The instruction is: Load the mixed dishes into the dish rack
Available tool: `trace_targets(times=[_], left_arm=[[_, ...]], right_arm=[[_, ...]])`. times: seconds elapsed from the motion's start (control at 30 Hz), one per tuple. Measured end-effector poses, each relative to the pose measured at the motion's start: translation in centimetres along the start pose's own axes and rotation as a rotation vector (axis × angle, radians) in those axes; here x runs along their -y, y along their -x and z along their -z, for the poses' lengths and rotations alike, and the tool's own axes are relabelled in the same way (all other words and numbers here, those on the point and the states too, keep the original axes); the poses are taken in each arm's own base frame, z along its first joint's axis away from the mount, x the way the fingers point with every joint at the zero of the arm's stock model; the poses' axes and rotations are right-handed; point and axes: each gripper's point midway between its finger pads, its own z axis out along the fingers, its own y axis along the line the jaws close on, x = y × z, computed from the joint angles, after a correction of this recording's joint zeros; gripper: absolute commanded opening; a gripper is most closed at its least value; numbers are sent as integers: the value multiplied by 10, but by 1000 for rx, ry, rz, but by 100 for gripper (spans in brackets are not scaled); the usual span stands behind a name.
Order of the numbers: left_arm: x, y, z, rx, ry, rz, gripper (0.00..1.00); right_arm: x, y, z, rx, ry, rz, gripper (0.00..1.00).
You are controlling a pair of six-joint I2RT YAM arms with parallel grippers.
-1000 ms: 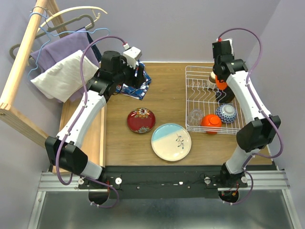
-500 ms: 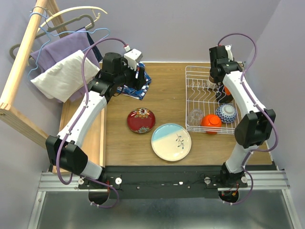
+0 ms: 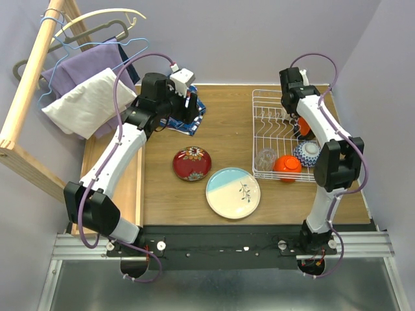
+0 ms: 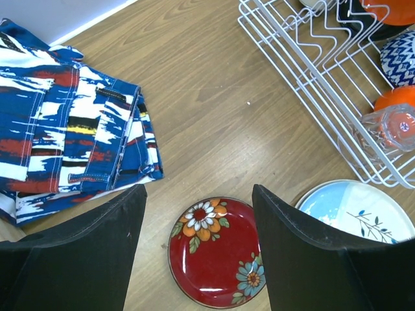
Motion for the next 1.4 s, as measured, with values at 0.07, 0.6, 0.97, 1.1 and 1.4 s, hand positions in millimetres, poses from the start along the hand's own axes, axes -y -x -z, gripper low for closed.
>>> trace_targets(times=[0.07, 0.6, 0.97, 1.1, 1.4], left_arm=[[-1, -3, -1, -6, 0, -8, 77], [-17, -160, -22, -371, -15, -85, 79], [-59, -217, -30, -533, 75, -9, 70], [-70, -236, -36, -588, 85, 51, 61], [-77, -251, -43, -621, 46, 205, 26]], right_arm=[[-5, -2, -3, -7, 10, 8, 20], [-10, -2, 17, 8, 154, 2, 99], [-30, 6, 73, 138, 531, 28, 100], [-42, 4, 81, 144, 617, 56, 100], [-56, -4, 89, 136, 705, 86, 100]])
